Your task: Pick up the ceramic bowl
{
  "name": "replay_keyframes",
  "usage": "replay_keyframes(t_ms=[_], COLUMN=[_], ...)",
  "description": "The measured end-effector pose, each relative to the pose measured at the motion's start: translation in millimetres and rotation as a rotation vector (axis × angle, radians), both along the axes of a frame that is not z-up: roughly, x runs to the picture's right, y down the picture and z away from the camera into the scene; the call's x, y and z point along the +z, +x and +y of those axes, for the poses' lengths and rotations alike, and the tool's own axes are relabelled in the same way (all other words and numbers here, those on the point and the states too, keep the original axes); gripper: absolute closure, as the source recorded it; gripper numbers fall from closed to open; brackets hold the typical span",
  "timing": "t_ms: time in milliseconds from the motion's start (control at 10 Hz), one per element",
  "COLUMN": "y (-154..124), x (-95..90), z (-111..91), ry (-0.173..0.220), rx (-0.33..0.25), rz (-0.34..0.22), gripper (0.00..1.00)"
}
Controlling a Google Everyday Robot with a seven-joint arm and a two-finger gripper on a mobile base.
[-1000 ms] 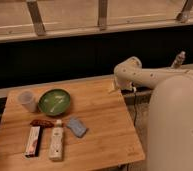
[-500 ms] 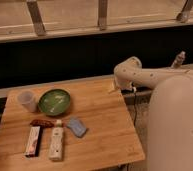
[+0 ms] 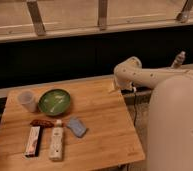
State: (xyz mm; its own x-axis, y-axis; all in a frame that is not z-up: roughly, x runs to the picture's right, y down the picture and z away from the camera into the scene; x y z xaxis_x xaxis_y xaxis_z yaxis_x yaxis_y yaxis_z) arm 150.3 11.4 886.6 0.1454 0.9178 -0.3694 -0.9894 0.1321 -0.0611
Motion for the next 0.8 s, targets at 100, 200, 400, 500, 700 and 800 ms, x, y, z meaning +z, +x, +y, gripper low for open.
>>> replay_keyframes(t_ms=[100,200,400,500,700,800], y=[-0.6,-6.9,-37.9,-61.9,-125.8,-148.5], x=[-0.3,-0.2,1.2,1.8,-0.4,-2.2], z=[-1.0,-3.3,-10.8,-15.4,-19.2,-18.8], ry=[0.0,0.0,0.002,0.003,0.006,0.007], rx=[-0.024,-0.053,-0.134,-0.181,-0.283,-0.317], rz=[-0.005,-0.019,-0.067,-0.098,-0.181,-0.213], gripper=[0.2,0.2,0.2,0.2,0.2,0.2])
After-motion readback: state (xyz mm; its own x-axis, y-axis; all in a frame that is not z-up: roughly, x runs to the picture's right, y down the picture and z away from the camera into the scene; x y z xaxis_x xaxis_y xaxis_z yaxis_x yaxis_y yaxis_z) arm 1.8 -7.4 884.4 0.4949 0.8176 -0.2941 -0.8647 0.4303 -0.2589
